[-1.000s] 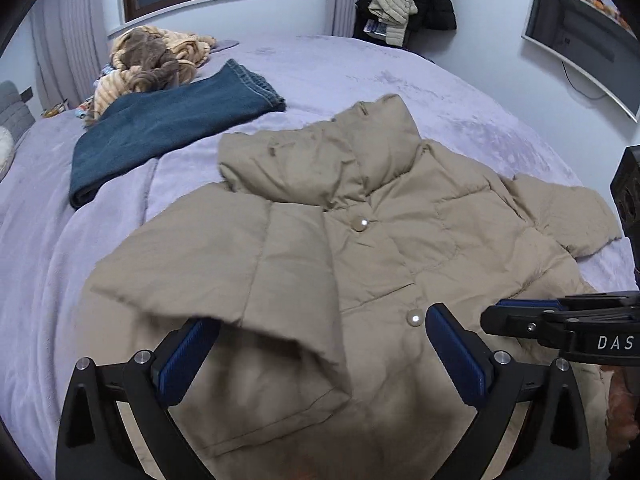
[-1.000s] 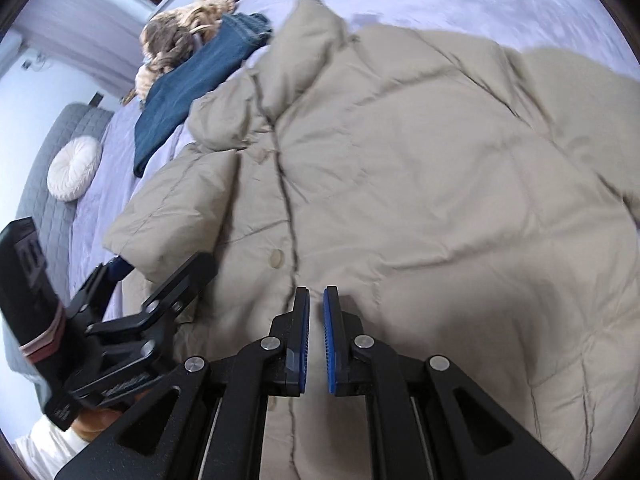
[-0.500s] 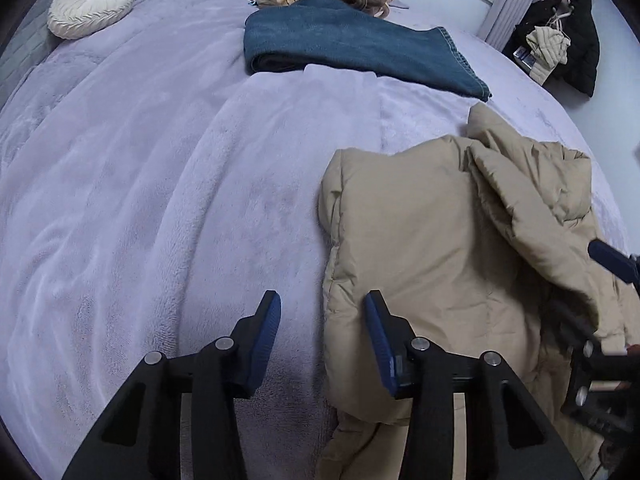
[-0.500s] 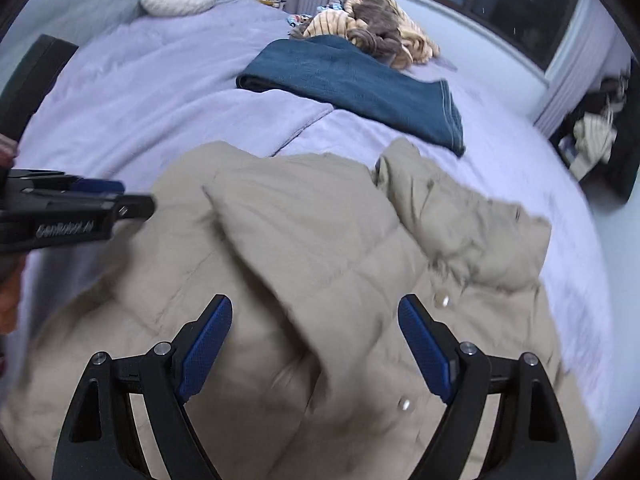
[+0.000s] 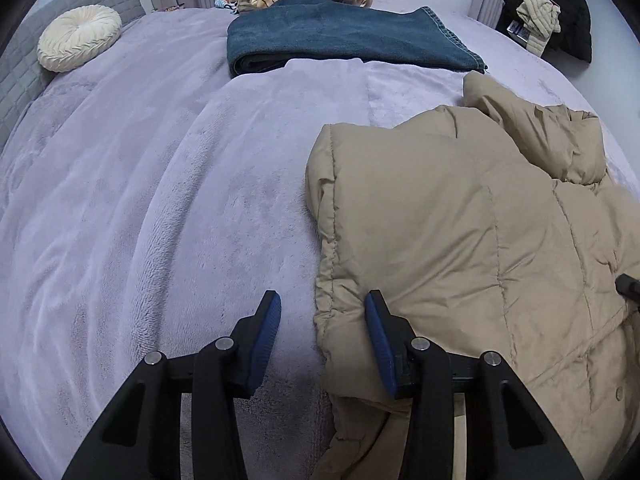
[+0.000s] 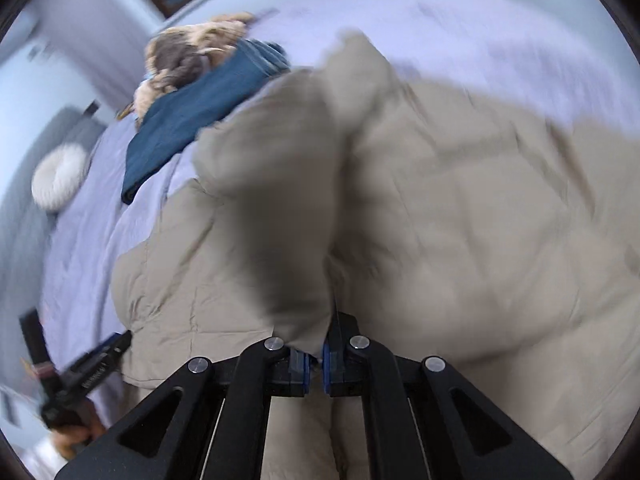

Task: Fold large clothes

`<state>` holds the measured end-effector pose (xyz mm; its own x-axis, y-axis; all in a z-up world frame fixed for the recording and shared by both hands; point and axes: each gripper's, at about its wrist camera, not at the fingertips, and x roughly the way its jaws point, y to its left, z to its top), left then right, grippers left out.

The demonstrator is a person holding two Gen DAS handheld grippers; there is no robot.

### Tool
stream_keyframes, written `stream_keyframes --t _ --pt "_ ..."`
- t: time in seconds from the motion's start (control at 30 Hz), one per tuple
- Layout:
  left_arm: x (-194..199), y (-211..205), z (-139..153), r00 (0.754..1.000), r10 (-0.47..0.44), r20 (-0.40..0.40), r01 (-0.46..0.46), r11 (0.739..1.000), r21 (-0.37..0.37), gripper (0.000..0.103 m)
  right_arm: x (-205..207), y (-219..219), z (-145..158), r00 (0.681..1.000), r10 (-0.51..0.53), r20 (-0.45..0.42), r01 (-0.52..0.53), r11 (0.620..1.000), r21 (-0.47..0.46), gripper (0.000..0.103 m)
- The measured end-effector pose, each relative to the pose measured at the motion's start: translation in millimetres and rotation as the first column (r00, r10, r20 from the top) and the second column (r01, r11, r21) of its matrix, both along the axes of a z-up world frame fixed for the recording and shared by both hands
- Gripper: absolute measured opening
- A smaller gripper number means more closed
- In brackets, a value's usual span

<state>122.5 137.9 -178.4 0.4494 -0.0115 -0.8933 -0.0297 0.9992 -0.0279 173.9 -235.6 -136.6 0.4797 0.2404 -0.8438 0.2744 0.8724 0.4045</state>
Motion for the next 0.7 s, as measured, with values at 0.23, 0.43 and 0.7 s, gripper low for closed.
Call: stream_keyframes --t 0.23,0.43,0.7 --pt "8 13 48 0.997 0.013 0.075 -0.007 0.996 -0.089 0.047 -43 -52 10 0.985 -0.170 -0.007 0.170 0.983 0.067 0.027" --pt "41 -16 33 0.998 -0.034 0.045 0.036 0.998 -0.047 0.047 1 -30 35 0.996 0.055 0.070 -0.051 0.997 -0.056 0.023" --pt "43 -30 -4 1.000 0.001 -0.007 -0.001 0.999 0.042 0.063 12 -33 -28 0.988 0.116 -0.098 -0.126 0.987 -0.099 0.007"
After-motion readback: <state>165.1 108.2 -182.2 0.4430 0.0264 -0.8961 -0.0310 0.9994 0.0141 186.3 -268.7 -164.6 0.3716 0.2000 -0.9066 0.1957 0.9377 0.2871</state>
